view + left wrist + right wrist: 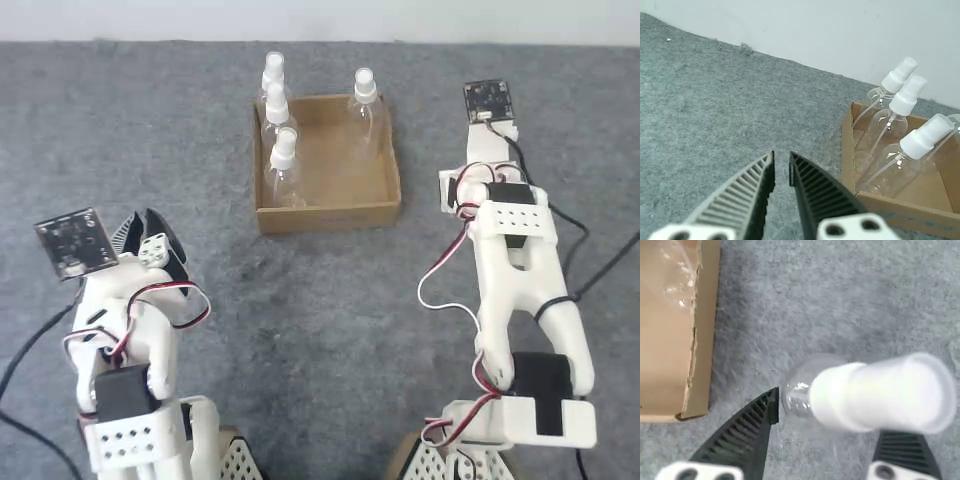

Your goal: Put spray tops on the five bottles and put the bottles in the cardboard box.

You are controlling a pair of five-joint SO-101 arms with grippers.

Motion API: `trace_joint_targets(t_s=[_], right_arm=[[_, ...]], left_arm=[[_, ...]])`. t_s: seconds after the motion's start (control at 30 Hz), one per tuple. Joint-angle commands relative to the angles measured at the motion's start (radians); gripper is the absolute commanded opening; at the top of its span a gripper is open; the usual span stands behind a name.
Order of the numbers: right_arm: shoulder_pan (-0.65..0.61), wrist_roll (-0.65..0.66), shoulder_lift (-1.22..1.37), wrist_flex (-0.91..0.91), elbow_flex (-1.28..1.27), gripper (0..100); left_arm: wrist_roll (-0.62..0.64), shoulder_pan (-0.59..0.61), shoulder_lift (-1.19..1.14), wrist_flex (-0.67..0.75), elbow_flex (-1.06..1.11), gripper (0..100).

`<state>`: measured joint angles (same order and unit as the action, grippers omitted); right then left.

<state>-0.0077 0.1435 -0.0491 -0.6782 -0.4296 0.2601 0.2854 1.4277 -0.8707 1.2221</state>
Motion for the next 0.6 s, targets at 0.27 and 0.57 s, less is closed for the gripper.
trace_joint_targets(t_s=[0.27, 0.57], right_arm=[[0.008, -0.002, -0.019, 0.047, 0.061, 26.6], [0.007, -0.002, -0.019, 0.050, 0.061, 22.2]], left_arm=[[-0.012, 0.002, 0.015, 0.032, -0.002, 5], [-0.012, 0.002, 0.015, 0.032, -0.002, 5]])
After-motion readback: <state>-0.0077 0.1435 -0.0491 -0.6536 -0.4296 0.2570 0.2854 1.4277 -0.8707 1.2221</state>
